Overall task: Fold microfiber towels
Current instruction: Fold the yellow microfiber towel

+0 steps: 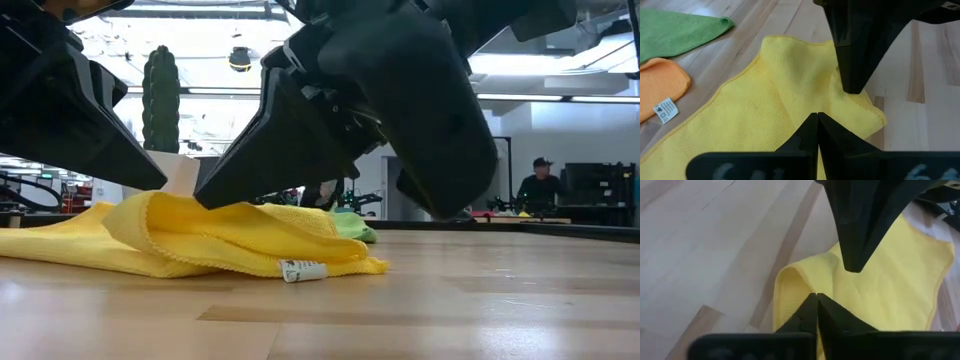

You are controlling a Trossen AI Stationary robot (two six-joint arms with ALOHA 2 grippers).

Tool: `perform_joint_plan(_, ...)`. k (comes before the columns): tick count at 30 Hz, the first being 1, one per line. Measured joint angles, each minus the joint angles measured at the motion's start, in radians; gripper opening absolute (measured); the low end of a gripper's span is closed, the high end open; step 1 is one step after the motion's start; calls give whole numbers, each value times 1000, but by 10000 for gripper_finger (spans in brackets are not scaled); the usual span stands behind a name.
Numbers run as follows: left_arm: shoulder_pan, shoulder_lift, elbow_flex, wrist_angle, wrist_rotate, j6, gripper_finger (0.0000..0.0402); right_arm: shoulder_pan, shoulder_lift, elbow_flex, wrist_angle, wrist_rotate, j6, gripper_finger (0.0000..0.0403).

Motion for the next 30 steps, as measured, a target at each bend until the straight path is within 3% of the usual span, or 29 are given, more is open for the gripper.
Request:
perform_joint_plan(12,0,0,0,0,0,-2,0,14,-2,32,8,-29,4,7)
perform_joint_plan(16,0,0,0,0,0,-4,0,18,-2,32,7,-37,38,18)
perform_joint_plan(25,0,0,0,32,-7,18,0,-16,-2,32,9,-199,106,38)
perform_joint_plan(30,0,0,0,46,-7,20,0,-32,-2,32,7,-211,113,66)
